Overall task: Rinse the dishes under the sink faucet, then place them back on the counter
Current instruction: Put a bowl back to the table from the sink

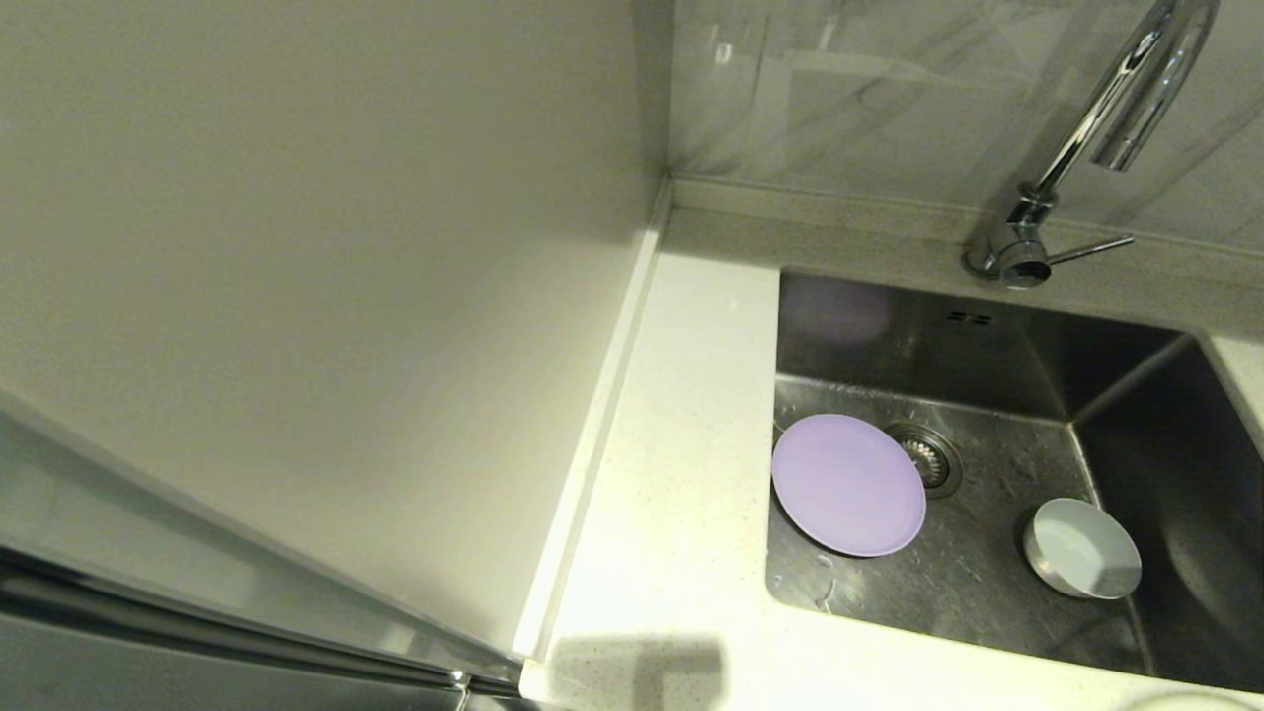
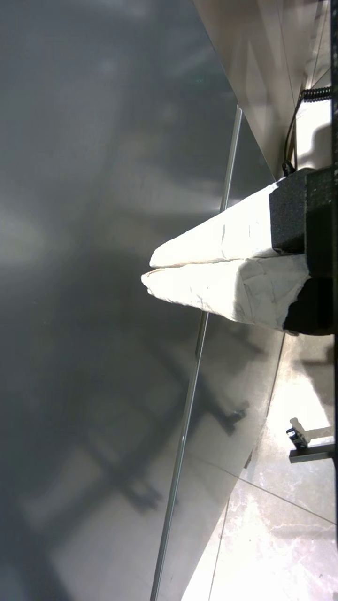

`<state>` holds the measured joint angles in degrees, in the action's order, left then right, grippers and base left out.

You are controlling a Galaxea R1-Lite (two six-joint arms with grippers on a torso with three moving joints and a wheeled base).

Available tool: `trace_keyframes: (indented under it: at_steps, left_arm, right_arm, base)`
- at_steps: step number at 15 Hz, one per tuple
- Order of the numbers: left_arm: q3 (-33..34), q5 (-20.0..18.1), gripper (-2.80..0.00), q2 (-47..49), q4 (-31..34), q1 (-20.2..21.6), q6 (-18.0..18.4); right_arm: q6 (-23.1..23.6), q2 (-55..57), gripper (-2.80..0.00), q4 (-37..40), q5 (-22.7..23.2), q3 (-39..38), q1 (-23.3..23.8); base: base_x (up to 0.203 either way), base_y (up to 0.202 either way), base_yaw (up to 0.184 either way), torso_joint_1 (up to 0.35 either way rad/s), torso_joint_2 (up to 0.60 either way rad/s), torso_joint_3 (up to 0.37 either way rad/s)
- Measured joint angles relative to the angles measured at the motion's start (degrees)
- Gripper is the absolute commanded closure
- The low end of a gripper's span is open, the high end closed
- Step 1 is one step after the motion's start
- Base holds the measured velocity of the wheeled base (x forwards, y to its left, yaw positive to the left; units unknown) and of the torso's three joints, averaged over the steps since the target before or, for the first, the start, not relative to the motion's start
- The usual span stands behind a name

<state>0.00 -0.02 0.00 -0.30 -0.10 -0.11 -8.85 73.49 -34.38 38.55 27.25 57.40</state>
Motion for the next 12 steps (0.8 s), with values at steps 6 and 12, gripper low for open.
trace_keyframes:
  at_steps: [6,12]
  left_arm:
    - [0.0,0.0,0.00,0.0,0.0,0.0,0.0]
    - [0.0,0.0,0.00,0.0,0.0,0.0,0.0]
  right_arm:
    - [19.9,8.9,0.00,2.0,-21.6,-6.0,1.4]
    - [21.3,14.0,0.00,1.8,-22.4,-3.1,0.8]
  base:
    - [0.000,0.000,0.000,0.000,0.00,0.000]
    - [0.000,0.000,0.000,0.000,0.00,0.000]
